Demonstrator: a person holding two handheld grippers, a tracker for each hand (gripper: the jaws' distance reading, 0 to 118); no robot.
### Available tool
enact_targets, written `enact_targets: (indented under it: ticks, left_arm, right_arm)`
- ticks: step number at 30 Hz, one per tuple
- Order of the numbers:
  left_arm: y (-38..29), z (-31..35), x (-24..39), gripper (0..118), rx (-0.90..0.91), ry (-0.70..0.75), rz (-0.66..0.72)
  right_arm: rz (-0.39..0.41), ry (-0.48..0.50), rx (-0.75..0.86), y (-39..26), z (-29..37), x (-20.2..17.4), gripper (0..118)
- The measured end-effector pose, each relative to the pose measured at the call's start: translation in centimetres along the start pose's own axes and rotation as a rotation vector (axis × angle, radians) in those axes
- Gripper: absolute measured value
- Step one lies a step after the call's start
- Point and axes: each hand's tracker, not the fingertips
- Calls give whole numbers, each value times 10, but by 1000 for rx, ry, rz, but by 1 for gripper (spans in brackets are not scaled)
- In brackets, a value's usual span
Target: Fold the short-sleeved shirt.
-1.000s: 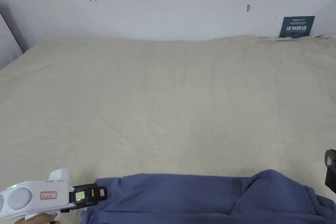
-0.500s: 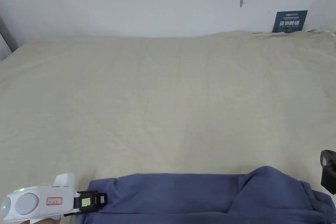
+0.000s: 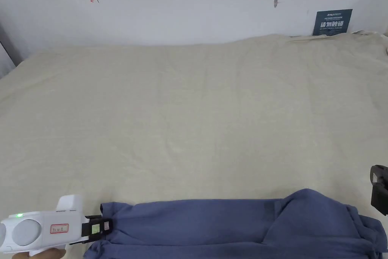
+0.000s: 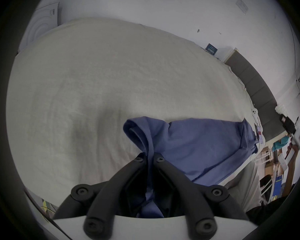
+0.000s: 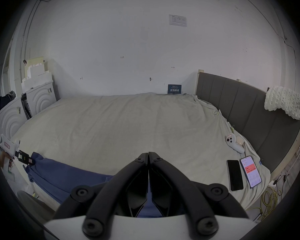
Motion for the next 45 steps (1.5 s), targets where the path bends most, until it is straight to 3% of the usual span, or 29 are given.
enact_targets:
  ticks: [14, 18, 23, 27, 36, 45]
  left_arm:
    - [15, 58, -15, 1, 32, 169, 86]
    - [22, 64, 33, 1, 8, 168, 73]
    - [33, 61, 103, 1, -33, 6, -11]
    - [38, 35, 159, 1, -97, -81, -109]
    - [28, -52, 247, 1, -194, -135, -242]
    - [6, -118, 264, 5, -282, -70, -217]
  right_arm:
    - [-14, 19, 16, 1, 4, 6, 0]
    - [-11, 19, 19, 0, 7, 9, 0]
    - [-16, 17, 21, -3, 11, 17, 0]
    - [-22, 11, 24, -5, 17, 23, 0]
    - [-35, -23, 34, -9, 31, 46, 0]
    - [-29, -34, 27, -12, 36, 53, 0]
